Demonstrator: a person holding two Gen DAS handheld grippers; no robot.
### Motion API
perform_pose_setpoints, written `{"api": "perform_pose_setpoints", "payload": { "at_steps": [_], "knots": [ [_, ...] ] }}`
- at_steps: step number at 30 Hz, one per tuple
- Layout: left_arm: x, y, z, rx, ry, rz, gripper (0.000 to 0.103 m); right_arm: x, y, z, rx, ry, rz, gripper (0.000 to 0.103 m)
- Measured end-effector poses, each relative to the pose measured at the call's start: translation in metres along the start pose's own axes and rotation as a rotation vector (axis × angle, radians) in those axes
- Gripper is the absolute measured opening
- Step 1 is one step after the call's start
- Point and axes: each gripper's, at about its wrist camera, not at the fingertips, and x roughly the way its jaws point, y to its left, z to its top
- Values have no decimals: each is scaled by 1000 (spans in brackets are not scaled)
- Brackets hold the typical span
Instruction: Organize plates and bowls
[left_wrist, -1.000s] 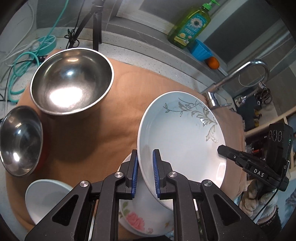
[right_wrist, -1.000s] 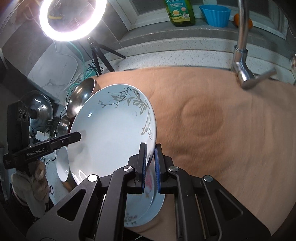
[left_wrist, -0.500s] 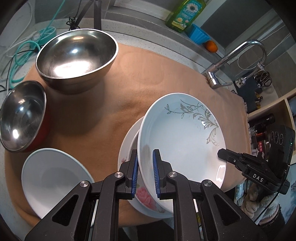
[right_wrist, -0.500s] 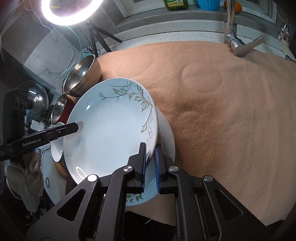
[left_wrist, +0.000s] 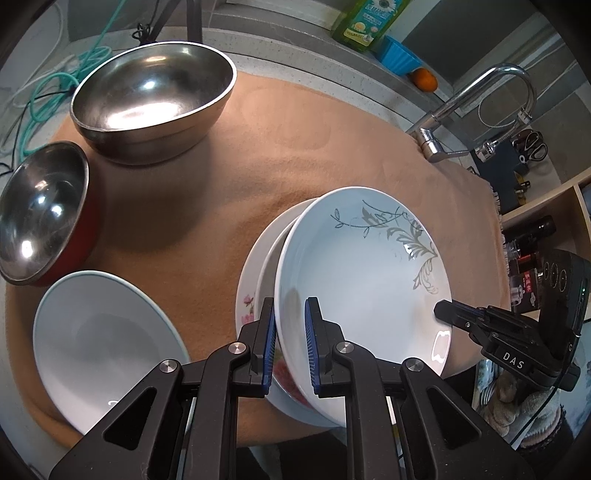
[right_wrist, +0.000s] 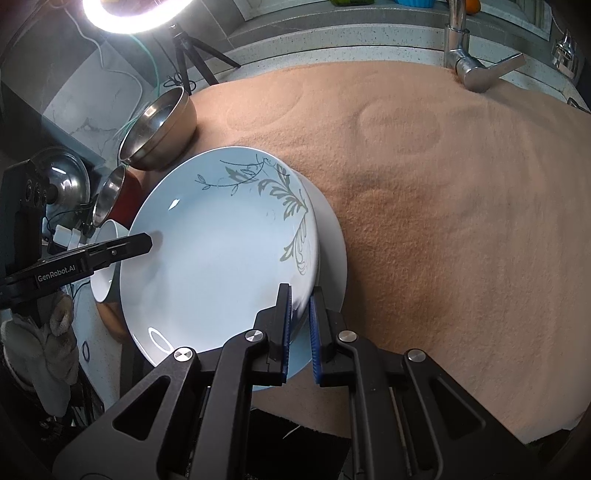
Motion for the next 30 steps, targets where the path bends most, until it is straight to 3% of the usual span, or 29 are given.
{"api": "perform_pose_setpoints", "payload": {
  "at_steps": [30],
  "knots": [
    [5,-1,-4,21,6,33,13,8,3,-3,-31,21,-19,10]
  ]
}}
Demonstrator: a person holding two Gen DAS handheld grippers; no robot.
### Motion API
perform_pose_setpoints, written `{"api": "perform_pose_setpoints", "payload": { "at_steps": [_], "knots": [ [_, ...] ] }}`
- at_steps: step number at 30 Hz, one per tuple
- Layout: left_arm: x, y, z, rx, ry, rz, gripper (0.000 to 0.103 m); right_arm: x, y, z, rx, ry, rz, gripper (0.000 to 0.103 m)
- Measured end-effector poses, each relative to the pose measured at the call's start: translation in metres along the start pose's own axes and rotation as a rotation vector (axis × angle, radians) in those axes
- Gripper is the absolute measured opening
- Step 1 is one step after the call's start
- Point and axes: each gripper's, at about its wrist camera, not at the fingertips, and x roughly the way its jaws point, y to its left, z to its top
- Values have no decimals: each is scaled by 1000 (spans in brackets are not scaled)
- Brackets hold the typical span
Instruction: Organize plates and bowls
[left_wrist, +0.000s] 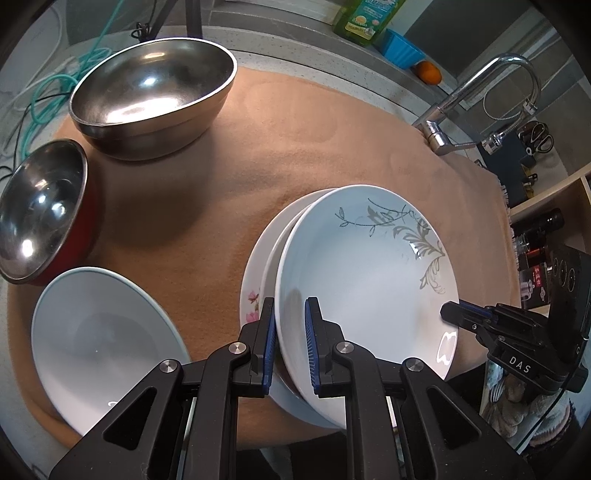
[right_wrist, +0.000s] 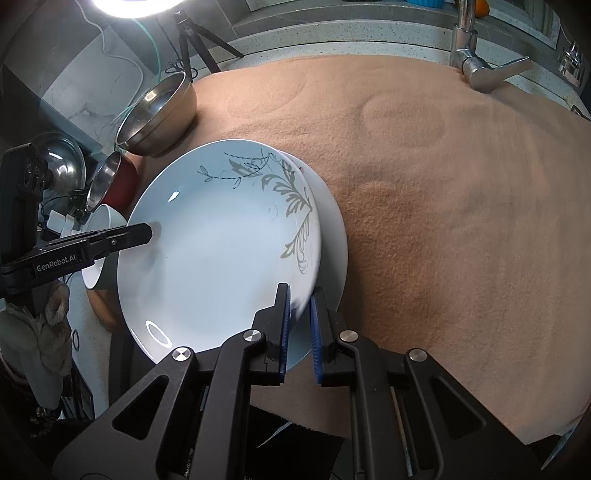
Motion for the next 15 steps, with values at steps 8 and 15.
{"api": "perform_pose_setpoints", "payload": {
  "at_steps": [8,15],
  "knots": [
    [0,0,1,0,0,4,13,0,-3,0,13,3,19,13],
    [-1,-1,0,7,4,6,13,-1,-8,-2,37,5,44,13]
  ]
}}
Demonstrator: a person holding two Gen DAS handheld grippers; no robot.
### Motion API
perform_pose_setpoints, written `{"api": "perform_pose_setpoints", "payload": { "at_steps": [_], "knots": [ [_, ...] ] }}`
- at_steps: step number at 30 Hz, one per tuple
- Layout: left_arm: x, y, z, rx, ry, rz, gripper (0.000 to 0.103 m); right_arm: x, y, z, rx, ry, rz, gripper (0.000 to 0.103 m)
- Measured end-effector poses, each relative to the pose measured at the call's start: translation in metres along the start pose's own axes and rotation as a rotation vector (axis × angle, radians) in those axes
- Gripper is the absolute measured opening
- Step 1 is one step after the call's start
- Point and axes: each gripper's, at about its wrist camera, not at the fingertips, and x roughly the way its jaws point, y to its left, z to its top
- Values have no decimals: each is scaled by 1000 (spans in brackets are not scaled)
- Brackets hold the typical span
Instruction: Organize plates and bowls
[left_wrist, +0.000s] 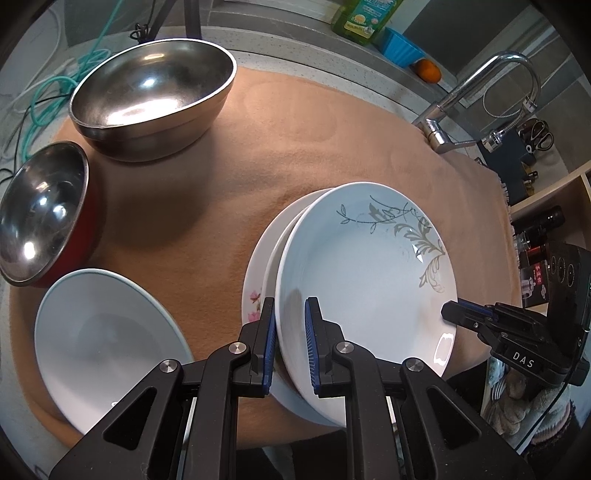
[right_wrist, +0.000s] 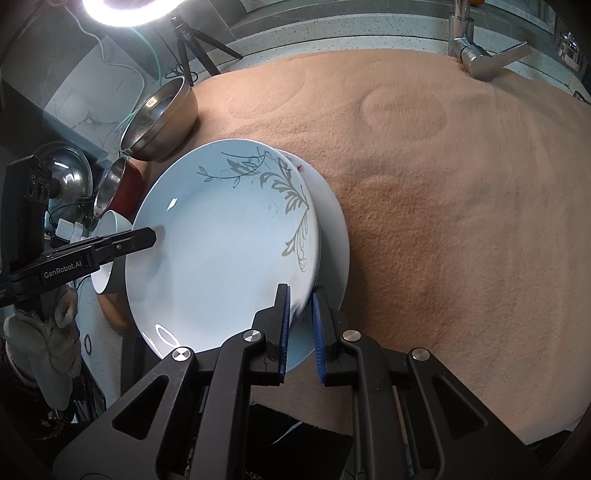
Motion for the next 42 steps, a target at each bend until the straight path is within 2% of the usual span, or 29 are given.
{"api": "perform_pose_setpoints", "payload": {
  "at_steps": [12,25,34,36,40,42],
  "knots": [
    [-2,-3,0,30,-2,38,13,0,-1,-1,12,-2,8,14],
    [-8,0,-1,11,-21,13,13,-2,0,-3,12,-3,9,14],
    [-34,9,3,-22,-83,-26,13,-23,-9,5,43,-50,10,14],
    [-40,13,5,-37,-99,-35,13,-30,-11,9,54,-70,19,16],
    [-54,26,13,-64,-131,-37,13,-47,-7,23,53,-109,43,26],
    [-61,35,18,-80,-148,-33,13,-55,-2,30,41,-128,52,26]
  ]
}}
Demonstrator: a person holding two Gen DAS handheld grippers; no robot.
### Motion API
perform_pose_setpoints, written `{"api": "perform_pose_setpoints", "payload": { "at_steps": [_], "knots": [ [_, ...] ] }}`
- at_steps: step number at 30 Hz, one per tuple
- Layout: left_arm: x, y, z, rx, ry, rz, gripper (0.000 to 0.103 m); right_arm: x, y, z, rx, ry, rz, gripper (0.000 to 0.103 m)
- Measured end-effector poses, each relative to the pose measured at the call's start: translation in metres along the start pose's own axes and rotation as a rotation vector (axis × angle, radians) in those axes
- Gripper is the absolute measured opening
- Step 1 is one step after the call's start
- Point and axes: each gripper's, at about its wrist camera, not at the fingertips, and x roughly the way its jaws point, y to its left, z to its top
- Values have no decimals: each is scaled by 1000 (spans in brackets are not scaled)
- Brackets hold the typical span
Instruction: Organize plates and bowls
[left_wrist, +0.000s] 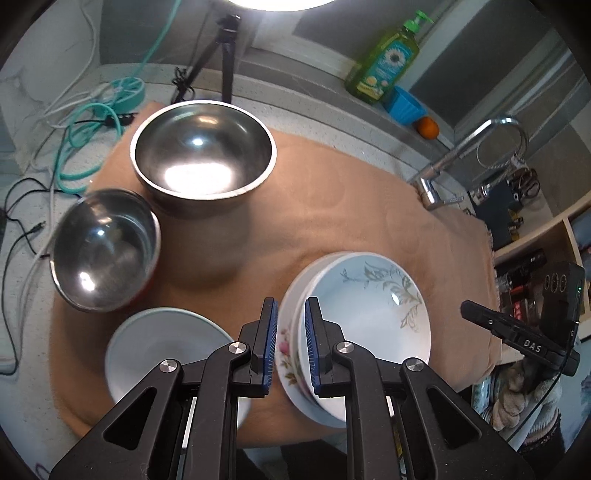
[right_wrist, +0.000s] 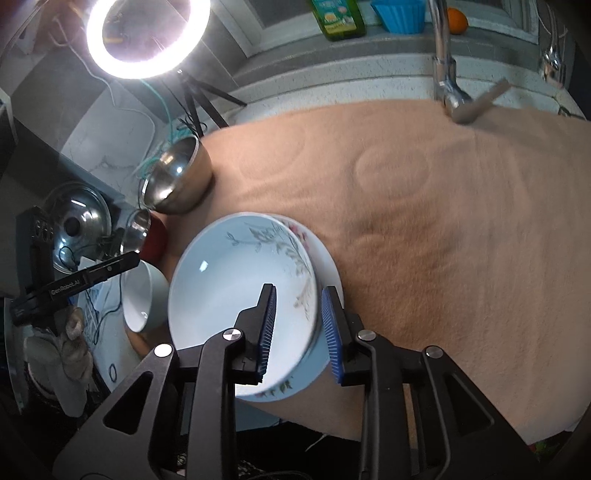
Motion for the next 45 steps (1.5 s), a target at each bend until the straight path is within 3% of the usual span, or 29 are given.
{"api": "perform_pose_setpoints", "payload": {
  "at_steps": [7,12,24,33,45],
  "knots": [
    [-13,34,33,-75,-68,46,13,-17,22,43,-32,-53,64,38],
    [-12,55,58,-119,-89,74,13,-9,49,73,-92,-54,84,38],
    [18,101,105,-194,-57,149,18,76,95,140,-135,63,165,38],
    [33,116,117,-213,-36,197,18,144,116,157,-141,156,182,38],
    [54,128,124,-239,3,201,18,188,138,159,-163,215,162,38]
  ]
}}
